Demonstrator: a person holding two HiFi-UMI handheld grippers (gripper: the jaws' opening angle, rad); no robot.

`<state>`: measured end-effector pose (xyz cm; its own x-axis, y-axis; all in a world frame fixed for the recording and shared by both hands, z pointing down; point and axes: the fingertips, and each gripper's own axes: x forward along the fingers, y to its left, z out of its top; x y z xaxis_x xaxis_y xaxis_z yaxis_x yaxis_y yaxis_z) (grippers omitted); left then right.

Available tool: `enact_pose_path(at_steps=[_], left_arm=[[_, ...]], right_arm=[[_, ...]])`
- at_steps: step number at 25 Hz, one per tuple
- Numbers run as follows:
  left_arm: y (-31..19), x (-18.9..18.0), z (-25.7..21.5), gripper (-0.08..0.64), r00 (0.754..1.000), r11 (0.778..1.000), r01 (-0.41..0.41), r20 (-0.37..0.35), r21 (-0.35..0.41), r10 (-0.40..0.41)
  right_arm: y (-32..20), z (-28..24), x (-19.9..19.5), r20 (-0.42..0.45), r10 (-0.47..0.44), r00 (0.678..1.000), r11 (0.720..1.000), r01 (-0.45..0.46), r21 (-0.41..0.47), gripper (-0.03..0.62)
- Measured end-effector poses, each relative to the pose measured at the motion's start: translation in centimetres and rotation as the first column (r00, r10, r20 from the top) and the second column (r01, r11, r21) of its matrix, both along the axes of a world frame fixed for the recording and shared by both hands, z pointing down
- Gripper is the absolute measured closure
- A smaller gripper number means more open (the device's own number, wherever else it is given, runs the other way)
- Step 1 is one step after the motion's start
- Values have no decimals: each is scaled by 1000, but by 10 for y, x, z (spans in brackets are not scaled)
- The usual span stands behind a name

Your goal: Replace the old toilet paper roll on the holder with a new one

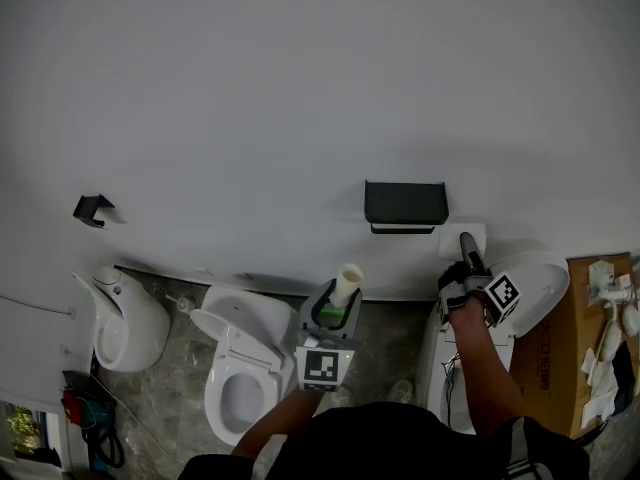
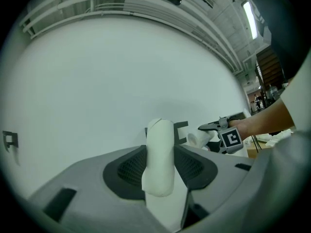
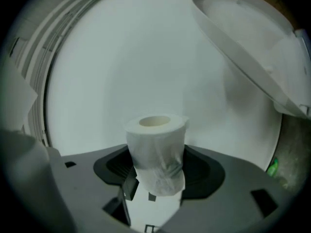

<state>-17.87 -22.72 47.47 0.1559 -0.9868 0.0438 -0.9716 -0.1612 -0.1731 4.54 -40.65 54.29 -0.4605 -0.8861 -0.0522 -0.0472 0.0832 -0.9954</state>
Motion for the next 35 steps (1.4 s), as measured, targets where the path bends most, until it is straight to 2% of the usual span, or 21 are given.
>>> enact_pose_path(at_steps=[3,8,12,19,26,35], left_arm=[[2,-1,2,388,1000,1000,-2,-19,-7,2],[3,-5,5,388,1000,1000,4,-18,-21,-4],[5,-9,6,388,1000,1000,15,-22,-25,-16],[9,-13,6,388,999,1000,22,-36,-22,-23],[15,-24,10,388,997,998,54,-48,-35,-56],[25,-41,14,388,997,996,78,-24,-50,-79]], right_arm=[[-7,11,-4,69,12,998,999,-8,-49,301],[-17,8,-13,140,4,990,999,1,-40,301],[-17,5,-23,135,-21,991,999,25,-23,301],[-8,5,-58,117,-78,990,996,82,-30,301],[1,-2,-99,111,-140,984,990,141,6,301],[6,1,-135,133,-142,981,990,143,4,301]])
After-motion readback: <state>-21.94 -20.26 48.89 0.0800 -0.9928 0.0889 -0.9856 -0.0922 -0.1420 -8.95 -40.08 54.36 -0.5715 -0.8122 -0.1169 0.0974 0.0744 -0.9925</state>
